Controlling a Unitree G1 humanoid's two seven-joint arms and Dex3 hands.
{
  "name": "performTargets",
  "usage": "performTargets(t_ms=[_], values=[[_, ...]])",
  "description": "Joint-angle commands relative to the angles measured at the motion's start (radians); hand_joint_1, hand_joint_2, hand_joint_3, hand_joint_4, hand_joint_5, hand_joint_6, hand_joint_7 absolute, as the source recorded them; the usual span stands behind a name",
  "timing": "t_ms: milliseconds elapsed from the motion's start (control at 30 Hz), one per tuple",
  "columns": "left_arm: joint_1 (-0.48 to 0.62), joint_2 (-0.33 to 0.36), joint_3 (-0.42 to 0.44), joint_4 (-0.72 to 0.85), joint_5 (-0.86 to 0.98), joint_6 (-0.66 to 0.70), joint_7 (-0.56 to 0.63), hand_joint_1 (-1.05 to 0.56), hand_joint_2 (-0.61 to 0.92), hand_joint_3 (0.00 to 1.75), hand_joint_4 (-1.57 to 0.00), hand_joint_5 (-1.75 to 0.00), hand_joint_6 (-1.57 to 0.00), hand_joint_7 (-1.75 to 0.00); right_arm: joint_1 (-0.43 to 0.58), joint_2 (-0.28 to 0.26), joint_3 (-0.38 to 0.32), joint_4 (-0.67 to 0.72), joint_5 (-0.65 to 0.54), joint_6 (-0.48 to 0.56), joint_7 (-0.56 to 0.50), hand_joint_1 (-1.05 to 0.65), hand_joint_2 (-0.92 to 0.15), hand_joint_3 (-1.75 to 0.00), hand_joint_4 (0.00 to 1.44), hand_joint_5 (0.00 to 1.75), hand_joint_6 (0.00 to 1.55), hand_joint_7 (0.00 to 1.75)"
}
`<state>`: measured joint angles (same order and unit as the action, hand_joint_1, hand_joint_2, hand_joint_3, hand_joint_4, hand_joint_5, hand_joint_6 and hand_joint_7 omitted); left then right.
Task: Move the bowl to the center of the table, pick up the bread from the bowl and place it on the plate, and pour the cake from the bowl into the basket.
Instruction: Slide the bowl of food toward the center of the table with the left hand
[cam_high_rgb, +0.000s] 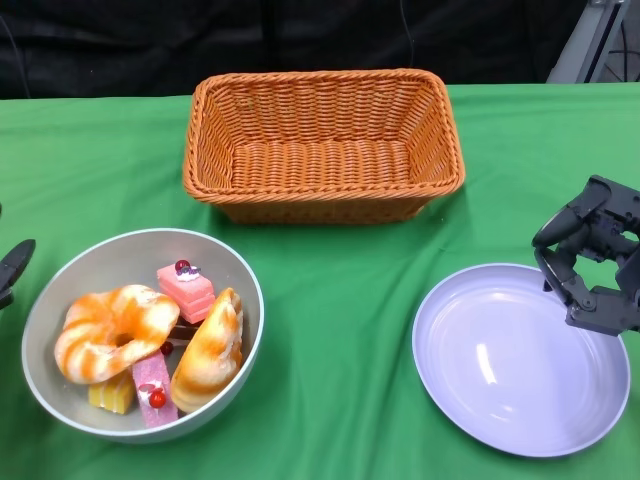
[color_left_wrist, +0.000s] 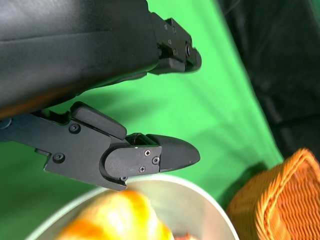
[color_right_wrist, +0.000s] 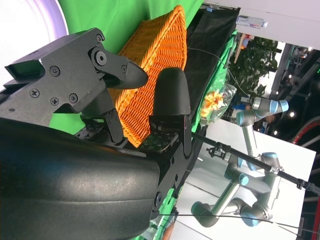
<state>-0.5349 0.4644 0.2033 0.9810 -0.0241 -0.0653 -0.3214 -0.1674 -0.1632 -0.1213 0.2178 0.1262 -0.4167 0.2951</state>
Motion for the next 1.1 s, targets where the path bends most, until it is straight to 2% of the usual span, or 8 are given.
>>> performTargets(t_ms=[33,333,500,700,900,1100], values=[[-0.029,0.036,0.013,0.006,-0.037,0.082,-0.057,-0.73,0.92,0.56,0.0,0.0,-0.03,0.0,-0.009,-0.006,-0.005,-0.005,0.004,0.0,-0.011,-0.12,-0.59,-0.83,0.75,1.64,0.69,1.26],[-0.067,0.05,0.049,-0.018,-0.157,0.353,-0.236,-0.77,0.92,0.51,0.0,0.0,0.0,0.0,-0.01,-0.009,0.003,-0.007,-0.003,0.001,-0.017,-0.1,-0.58,-0.86,0.74,1.65,0.69,1.28],[-0.062,0.057,0.044,-0.074,-0.192,0.49,-0.295,-0.8,0.92,0.51,0.0,0.0,0.0,0.0,-0.01,-0.011,0.003,-0.001,-0.006,-0.005,-0.017,-0.1,-0.58,-0.87,0.74,1.64,0.68,1.28],[-0.042,0.055,0.053,-0.148,-0.249,0.637,-0.369,-0.74,0.92,0.54,0.0,0.0,0.0,0.0,-0.011,-0.011,0.003,0.005,-0.005,-0.005,-0.016,-0.11,-0.57,-0.87,0.74,1.64,0.69,1.28],[-0.014,0.049,0.051,-0.235,-0.291,0.749,-0.391,-0.73,0.92,0.53,0.0,0.0,0.0,0.0,-0.008,-0.012,0.003,-0.001,-0.004,0.002,-0.015,-0.12,-0.58,-0.86,0.73,1.64,0.69,1.28],[0.026,0.022,0.042,-0.358,-0.342,0.919,-0.374,-0.7,0.92,0.49,0.0,0.0,0.0,0.0,-0.008,-0.015,0.0,0.007,0.003,-0.015,-0.004,-0.12,-0.58,-0.85,0.72,1.64,0.68,1.29]])
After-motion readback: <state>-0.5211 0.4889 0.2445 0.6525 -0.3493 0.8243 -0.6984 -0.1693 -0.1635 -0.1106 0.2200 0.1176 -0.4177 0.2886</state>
